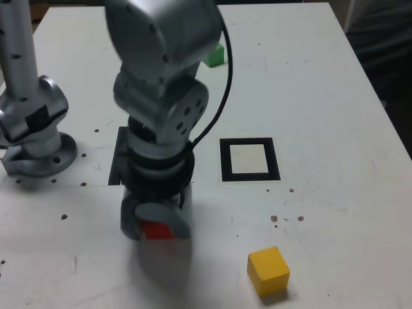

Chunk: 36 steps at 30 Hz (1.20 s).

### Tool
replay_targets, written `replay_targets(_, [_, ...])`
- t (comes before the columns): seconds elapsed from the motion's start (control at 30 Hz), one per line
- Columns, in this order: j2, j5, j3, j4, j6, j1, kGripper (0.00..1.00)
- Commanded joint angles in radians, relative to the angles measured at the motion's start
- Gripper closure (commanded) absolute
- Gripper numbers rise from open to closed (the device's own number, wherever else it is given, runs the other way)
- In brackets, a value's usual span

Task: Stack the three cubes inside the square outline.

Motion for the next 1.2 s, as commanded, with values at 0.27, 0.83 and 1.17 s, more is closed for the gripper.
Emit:
replay_targets(0.27, [-0.007,0.044,-0.078,0.076,0.226,0.140,0.71])
replay_targets(0.83, [0.010,0.082,-0.184,0.132,0.442,0.414,0.70])
replay_targets(1.17, [0.065,0.091,-0.258,0.133,0.515,0.491,0.70])
